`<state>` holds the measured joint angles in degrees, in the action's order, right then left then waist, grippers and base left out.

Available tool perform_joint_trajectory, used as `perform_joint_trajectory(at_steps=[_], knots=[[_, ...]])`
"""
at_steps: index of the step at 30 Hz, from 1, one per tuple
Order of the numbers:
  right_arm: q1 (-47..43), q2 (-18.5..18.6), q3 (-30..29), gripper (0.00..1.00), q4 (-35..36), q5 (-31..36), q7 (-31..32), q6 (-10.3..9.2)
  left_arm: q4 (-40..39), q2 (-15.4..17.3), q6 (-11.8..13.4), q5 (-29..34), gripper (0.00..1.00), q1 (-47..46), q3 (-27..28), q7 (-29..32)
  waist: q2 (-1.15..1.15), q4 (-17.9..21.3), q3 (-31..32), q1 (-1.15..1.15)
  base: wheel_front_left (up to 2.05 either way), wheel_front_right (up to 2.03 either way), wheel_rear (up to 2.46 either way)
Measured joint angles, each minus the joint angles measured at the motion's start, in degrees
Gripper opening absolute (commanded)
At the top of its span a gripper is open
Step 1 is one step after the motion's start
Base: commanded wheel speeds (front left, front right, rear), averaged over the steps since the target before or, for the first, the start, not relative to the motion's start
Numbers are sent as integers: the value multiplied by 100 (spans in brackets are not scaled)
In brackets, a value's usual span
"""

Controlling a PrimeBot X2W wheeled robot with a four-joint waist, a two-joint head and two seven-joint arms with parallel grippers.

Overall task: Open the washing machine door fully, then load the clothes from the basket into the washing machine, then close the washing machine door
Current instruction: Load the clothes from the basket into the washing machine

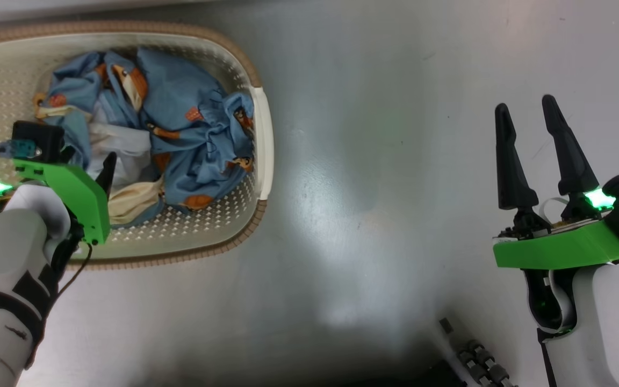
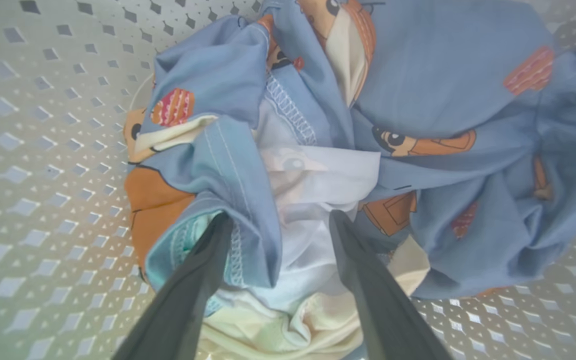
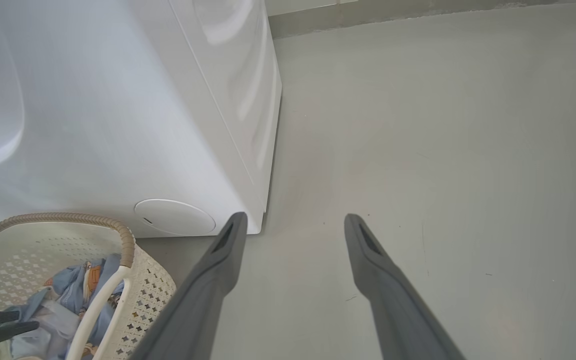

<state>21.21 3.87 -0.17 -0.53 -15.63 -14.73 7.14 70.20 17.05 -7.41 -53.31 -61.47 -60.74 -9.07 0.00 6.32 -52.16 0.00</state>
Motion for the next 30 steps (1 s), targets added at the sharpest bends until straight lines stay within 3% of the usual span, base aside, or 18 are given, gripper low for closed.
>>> perform_joint_trajectory(at_steps=[15, 17, 20, 26, 28, 30], knots=[[26, -36, 127, 100, 25, -1, 0, 0, 208, 35, 1, -105, 97, -164, -261, 59, 0, 210, -157, 0, 0, 0, 0], [47, -42, 141, 100, 32, -2, 0, 0, 223, 52, 1, -124, 71, -224, -287, 60, 0, 244, -172, 0, 0, 0, 0], [83, -49, 158, 100, 48, -2, 0, 0, 235, 77, 1, -154, 47, -252, -322, 76, 0, 292, -191, 0, 0, 0, 0], [88, -55, 179, 100, 53, -2, 0, 0, 264, 130, 1, -202, 26, -252, -371, 76, 0, 350, -192, 0, 0, 0, 0], [88, -57, 174, 100, 53, -2, 0, 0, 270, 126, 1, -214, 8, -252, -379, 63, 0, 341, -169, 0, 0, 0, 0], [88, -57, 167, 100, 43, -2, 0, 0, 278, 90, 1, -259, 0, -245, -377, 0, 0, 322, -121, 0, 0, 0, 0]])
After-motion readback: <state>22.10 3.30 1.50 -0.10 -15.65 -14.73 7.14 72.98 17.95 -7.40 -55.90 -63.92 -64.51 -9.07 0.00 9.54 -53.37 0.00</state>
